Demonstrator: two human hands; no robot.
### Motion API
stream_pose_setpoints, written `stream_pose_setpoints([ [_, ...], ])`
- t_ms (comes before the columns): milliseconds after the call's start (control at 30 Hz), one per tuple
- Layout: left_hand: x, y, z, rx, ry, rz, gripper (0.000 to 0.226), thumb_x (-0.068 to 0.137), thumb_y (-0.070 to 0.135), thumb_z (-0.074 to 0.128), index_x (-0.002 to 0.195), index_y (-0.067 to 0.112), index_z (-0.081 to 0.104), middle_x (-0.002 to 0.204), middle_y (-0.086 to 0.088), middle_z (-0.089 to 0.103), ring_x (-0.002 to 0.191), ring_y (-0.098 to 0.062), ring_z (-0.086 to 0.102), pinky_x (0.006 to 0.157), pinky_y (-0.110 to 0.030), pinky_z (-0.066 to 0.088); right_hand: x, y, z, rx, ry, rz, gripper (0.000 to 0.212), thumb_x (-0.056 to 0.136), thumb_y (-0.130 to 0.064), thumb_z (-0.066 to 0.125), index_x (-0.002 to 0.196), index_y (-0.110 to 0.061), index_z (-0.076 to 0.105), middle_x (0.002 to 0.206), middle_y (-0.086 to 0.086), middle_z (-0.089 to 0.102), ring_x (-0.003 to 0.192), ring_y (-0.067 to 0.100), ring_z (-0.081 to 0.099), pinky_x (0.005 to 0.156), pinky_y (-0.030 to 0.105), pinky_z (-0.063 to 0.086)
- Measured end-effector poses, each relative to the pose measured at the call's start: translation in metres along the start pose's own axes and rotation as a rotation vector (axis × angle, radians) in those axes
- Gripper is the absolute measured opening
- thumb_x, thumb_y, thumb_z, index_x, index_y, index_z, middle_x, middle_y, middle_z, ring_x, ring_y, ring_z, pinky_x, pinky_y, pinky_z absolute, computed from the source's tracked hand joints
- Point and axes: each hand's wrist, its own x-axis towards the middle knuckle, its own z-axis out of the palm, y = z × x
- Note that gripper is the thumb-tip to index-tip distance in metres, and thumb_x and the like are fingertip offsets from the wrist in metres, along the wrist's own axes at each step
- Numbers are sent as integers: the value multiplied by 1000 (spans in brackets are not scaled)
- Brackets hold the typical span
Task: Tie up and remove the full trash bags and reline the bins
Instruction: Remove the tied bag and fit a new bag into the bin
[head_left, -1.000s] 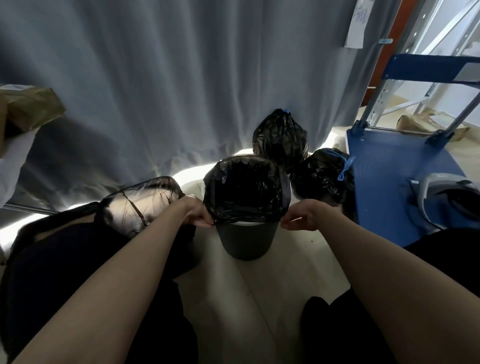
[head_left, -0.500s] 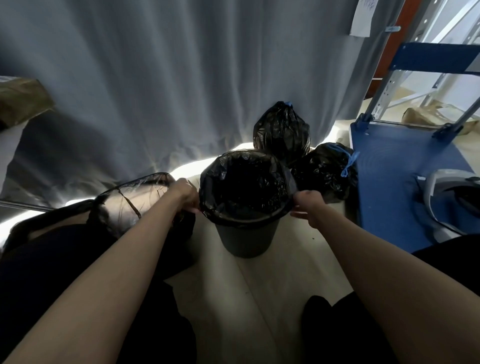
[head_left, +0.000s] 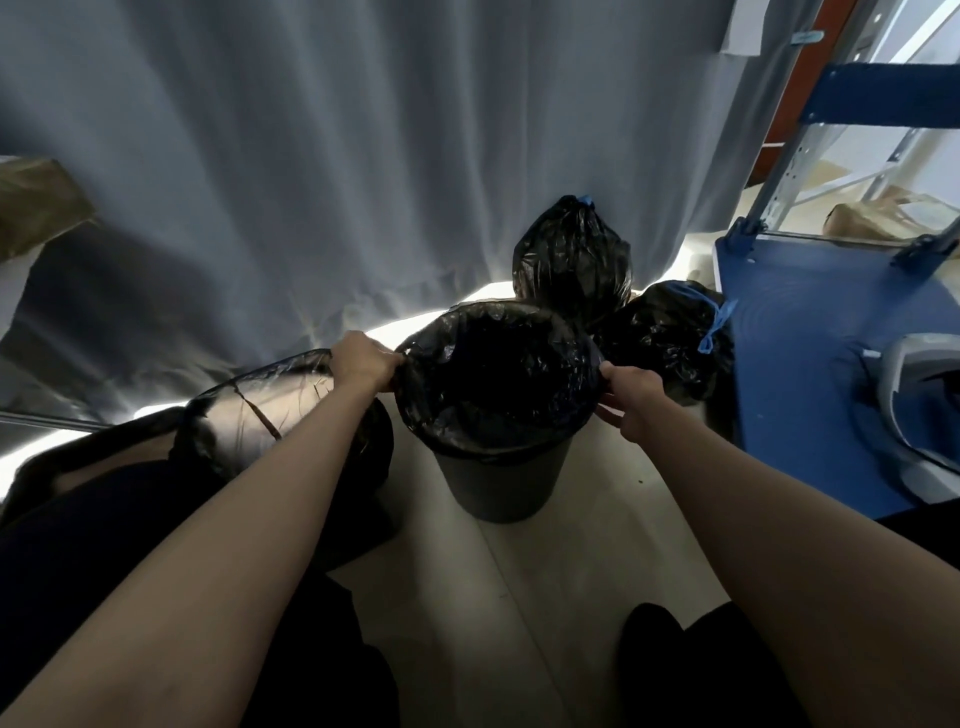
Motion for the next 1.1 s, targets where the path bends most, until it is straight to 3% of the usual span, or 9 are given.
stream_pose_setpoints([
  [100, 19, -9, 1, -159, -69, -104, 21, 77, 3, 76, 61, 7, 63, 57, -9, 68, 67, -33, 73, 71, -48, 60, 5, 1, -2, -8, -24, 56, 16, 100, -14, 53, 84, -13, 56, 80, 4, 60, 69, 15, 55, 59, 28, 48],
  [233, 38, -17, 6, -98, -71, -91, 25, 78, -1, 72, 57, 12, 67, 73, -18, 69, 75, -35, 72, 73, -52, 59, 15, 7, 0, -61, -44, 105, 19, 99, -9, 49, 82, -12, 57, 77, 2, 60, 66, 14, 53, 59, 26, 46],
  [333, 41, -15, 13, 56, -137, -36, 7, 77, 11, 68, 76, 8, 75, 87, -16, 74, 82, -29, 72, 79, -44, 60, 25, 12, 3, -135, 58, 77, 6, 88, -9, 61, 92, -4, 61, 95, 11, 62, 70, 18, 52, 64, 32, 48],
  [433, 39, -11, 18, 134, -171, 19, 14, 78, 3, 65, 71, 9, 75, 79, -14, 74, 74, -27, 72, 76, -43, 60, 32, 11, 6, -146, 197, -32, 19, 84, -21, 65, 96, -7, 67, 108, 17, 66, 79, 26, 57, 71, 39, 56],
  [600, 54, -4, 16, -37, 12, 77, 13, 86, 16, 64, 82, 14, 76, 87, -12, 74, 84, -28, 68, 87, -39, 55, 19, -1, 16, -253, 206, -333, 22, 84, -40, 64, 81, -19, 68, 87, 1, 66, 86, 21, 62, 82, 39, 55],
  [800, 33, 7, 19, -45, -289, 45, 5, 78, 13, 73, 82, 16, 75, 90, -8, 74, 85, -22, 69, 87, -38, 57, 17, 2, 20, -628, 125, -382, 17, 85, -19, 62, 100, -14, 70, 94, 8, 66, 93, 28, 63, 85, 40, 54],
  [933, 12, 14, 17, -30, -443, 6, 10, 89, 8, 64, 98, 7, 69, 96, -12, 67, 75, -17, 62, 63, -27, 53, 17, -3, 15, -631, 146, -441, 21, 90, -14, 59, 106, -15, 72, 102, 12, 68, 100, 30, 63, 88, 38, 53],
  [1033, 5, 16, 16, -37, -548, -2, 20, 94, 20, 61, 110, 9, 64, 111, -13, 65, 90, -20, 62, 74, -30, 55, 20, -4, 9, -608, 145, -501, 27, 93, -15, 60, 119, -12, 67, 114, 12, 66, 111, 29, 60, 95, 36, 48],
  [1100, 4, 15, 17, 181, -401, 171, 40, 90, 30, 65, 125, 13, 58, 126, -12, 59, 109, -25, 59, 92, -36, 50, 16, -5, 8, -721, 207, -673, 33, 93, -15, 59, 125, -11, 60, 123, 13, 58, 117, 30, 52, 98, 37, 42],
])
